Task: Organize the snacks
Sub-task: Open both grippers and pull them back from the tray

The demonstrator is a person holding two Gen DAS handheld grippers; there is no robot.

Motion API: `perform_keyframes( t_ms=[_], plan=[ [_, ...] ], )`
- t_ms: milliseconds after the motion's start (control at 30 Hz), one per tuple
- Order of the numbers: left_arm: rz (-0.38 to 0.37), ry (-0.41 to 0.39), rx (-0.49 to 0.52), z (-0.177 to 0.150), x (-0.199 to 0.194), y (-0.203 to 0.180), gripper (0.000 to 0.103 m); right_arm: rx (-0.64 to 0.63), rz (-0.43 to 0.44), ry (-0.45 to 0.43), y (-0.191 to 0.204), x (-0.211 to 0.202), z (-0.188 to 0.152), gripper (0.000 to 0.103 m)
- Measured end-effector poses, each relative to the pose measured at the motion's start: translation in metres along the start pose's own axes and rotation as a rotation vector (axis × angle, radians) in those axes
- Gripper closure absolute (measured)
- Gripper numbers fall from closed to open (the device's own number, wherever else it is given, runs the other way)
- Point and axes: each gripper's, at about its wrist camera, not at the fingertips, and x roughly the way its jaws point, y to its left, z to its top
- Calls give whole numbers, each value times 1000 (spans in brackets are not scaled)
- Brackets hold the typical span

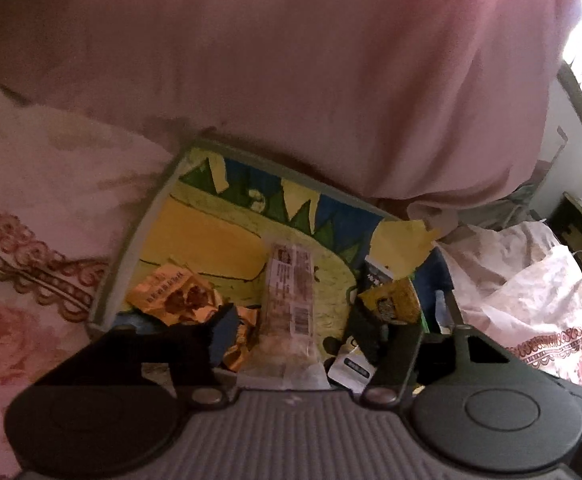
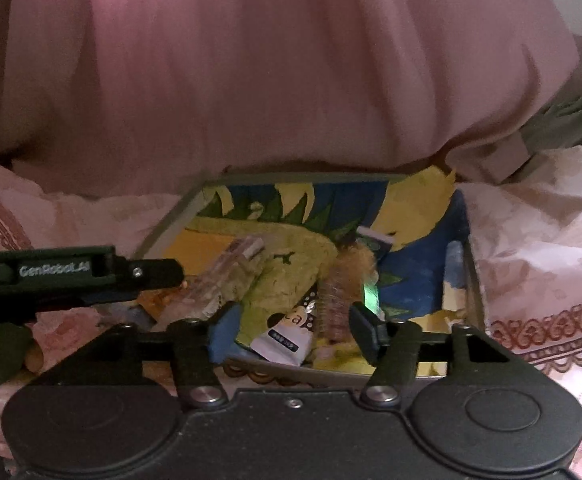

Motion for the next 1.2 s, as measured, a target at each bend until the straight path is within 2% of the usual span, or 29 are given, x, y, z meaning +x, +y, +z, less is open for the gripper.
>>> perform_keyframes(
  t_ms=[133, 200, 333, 467, 600, 733, 1000, 1200],
  plan=[
    [32, -43, 48, -3, -27, -11, 20, 1, -6, -64, -1, -29, 3, 17],
    [54, -62, 89, -6, -41, -17, 17, -5, -11, -102, 0, -44, 3, 12],
    [90, -130, 134, -15, -77, -26, 2, 4, -11, -166, 1, -78, -4, 1],
    [122, -172, 141, -29, -112, -31, 1, -25, -24, -222, 10, -116, -20, 1],
    [193, -188, 162, -49, -146, -34, 0, -40, -42, -265, 20, -145, -40, 1],
    [270, -177, 189, -73, -177, -36, 0, -74, -40, -270, 34, -171, -64, 1],
    [366, -149, 172, -123, -240, -23, 0, -159, -14, -224, 63, -203, -104, 1],
    [421, -201, 155, -147, -276, -25, 0, -182, 28, -162, 79, -213, -126, 1]
  ],
)
